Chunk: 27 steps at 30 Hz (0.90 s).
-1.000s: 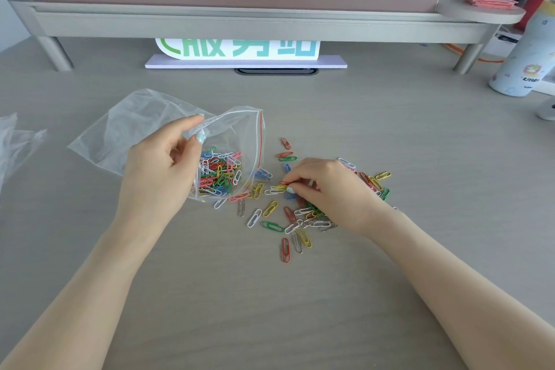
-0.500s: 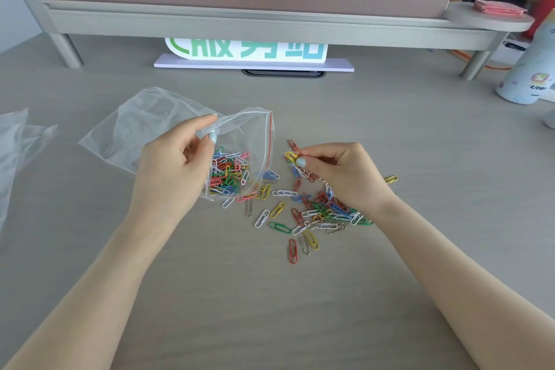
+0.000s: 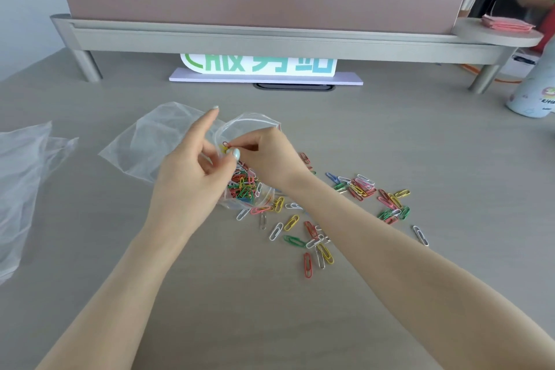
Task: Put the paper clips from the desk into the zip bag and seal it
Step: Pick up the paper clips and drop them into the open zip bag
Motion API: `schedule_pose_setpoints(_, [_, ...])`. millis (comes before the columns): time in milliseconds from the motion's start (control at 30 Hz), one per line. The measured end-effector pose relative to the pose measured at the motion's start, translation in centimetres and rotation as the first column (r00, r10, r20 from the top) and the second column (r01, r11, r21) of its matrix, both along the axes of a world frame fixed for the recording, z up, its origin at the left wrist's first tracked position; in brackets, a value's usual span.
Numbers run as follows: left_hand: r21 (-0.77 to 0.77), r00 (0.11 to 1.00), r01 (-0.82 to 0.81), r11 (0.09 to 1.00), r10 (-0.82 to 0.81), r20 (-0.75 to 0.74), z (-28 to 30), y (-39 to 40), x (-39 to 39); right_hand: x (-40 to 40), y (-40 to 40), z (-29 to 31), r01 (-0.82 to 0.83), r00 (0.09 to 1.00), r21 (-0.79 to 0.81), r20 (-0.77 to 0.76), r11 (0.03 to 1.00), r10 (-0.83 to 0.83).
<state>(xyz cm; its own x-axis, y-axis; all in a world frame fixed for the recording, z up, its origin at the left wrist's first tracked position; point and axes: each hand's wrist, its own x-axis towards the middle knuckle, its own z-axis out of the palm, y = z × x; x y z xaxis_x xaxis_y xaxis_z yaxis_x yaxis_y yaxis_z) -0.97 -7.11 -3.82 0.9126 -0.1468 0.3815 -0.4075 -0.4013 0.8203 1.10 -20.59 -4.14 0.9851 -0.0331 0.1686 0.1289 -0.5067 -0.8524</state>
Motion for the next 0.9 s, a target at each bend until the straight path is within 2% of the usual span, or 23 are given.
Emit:
schedule_pose_setpoints(133, [0.055, 1.000, -0.016, 0.998, 0.017, -0.022, -0.1, 0.1, 0.3, 0.6, 0.4, -0.2, -0.022, 0.999, -0.177, 0.019, 0.984, 0.026])
schedule_pose_setpoints(267, [0.064, 0.996, -0.084, 0.994, 0.084, 0.006, 0.2, 0.4, 0.3, 0.3, 0.3, -0.4, -0.033, 0.998, -0.285, 0.042, 0.958, 0.047])
schedule_pose_setpoints(433, [-0.004, 0.988, -0.136, 0.991, 0.136, 0.077, 0.5, 0.6, 0.2, -0.1, -0.1, -0.4, -0.056, 0.998, -0.391, 0.009, 0.919, 0.064])
schedule_pose_setpoints(567, [-0.070, 0.975, -0.185, 0.980, 0.192, 0.109, 0.6, 0.7, 0.1, 0.0, -1.0, -0.4, 0.006, 0.999, -0.379, 0.036, 0.925, 0.008])
schedule_pose_setpoints(767, [-0.112, 0.964, -0.243, 0.964, 0.253, 0.078, 0.7, 1.1, 0.4, -1.5, -3.0, 0.1, 0.095, 0.979, -0.124, 0.192, 0.988, -0.070])
schedule_pose_setpoints(833, [-0.133, 0.966, -0.240, 0.962, 0.250, 0.064, 0.7, 1.1, 0.4, -2.3, -4.3, -0.2, 0.180, 0.961, -0.080, 0.225, 0.980, -0.158])
schedule_pose_setpoints(900, [-0.164, 0.968, -0.240, 0.957, 0.249, 0.033, 0.8, 1.1, 0.4, -2.4, -5.9, -0.8, 0.297, 0.941, -0.102, 0.201, 0.949, -0.273])
